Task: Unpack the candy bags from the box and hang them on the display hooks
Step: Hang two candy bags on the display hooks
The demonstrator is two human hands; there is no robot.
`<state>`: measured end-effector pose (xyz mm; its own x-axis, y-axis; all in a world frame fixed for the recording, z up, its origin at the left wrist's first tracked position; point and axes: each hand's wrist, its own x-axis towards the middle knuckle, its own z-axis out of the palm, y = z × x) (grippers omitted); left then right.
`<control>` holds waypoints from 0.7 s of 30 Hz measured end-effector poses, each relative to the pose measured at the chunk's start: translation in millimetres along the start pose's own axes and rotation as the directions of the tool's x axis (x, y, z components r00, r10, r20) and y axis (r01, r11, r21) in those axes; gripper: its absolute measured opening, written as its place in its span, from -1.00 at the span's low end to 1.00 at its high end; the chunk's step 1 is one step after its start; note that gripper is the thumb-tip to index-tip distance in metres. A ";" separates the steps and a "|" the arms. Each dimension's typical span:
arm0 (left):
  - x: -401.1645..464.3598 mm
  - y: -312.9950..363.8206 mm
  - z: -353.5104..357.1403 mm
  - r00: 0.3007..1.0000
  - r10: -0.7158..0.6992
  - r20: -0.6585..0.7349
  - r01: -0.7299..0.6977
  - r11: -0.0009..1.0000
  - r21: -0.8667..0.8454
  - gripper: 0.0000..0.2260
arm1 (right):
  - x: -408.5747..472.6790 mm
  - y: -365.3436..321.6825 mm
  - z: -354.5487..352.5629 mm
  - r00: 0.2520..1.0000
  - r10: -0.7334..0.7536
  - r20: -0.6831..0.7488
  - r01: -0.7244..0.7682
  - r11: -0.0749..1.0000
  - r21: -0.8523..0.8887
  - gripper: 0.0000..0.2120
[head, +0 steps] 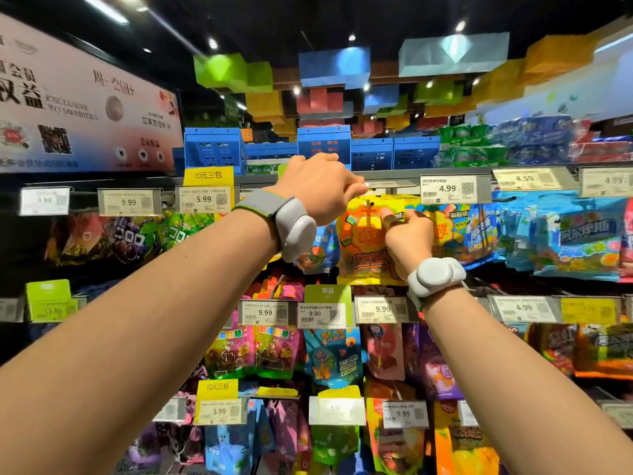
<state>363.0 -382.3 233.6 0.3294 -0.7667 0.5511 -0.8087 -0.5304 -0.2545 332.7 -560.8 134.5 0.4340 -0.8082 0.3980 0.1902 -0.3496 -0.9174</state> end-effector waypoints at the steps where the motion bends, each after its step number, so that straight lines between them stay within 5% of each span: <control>1: -0.2 0.1 -0.1 1.000 0.000 0.001 0.000 1.000 0.000 -0.64 | -1.3 0.0 -0.3 1.000 -0.007 -0.001 0.007 1.000 -0.011 -0.40; 8: -0.4 0.3 2.5 1.000 0.002 0.018 -0.002 1.000 -0.005 -0.63 | -1.3 5.7 0.0 1.000 -0.013 0.020 0.014 1.000 -0.013 -0.38; 16: -1.6 -2.5 10.1 0.999 0.040 -0.023 -0.039 0.999 0.036 -0.61 | -13.4 9.5 -21.4 1.000 0.011 -0.023 -0.012 0.999 -0.048 -0.96; 21: -4.8 -5.1 12.2 0.996 0.076 -0.041 -0.070 0.990 0.125 -0.66 | -23.4 17.3 -38.8 0.999 -0.014 -0.029 0.012 0.998 -0.068 -0.67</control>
<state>371.6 -380.4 222.6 0.2465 -0.7893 0.5624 -0.7624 -0.5162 -0.3903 291.7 -566.3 109.2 0.4056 -0.8168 0.4103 0.1349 -0.3905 -0.9107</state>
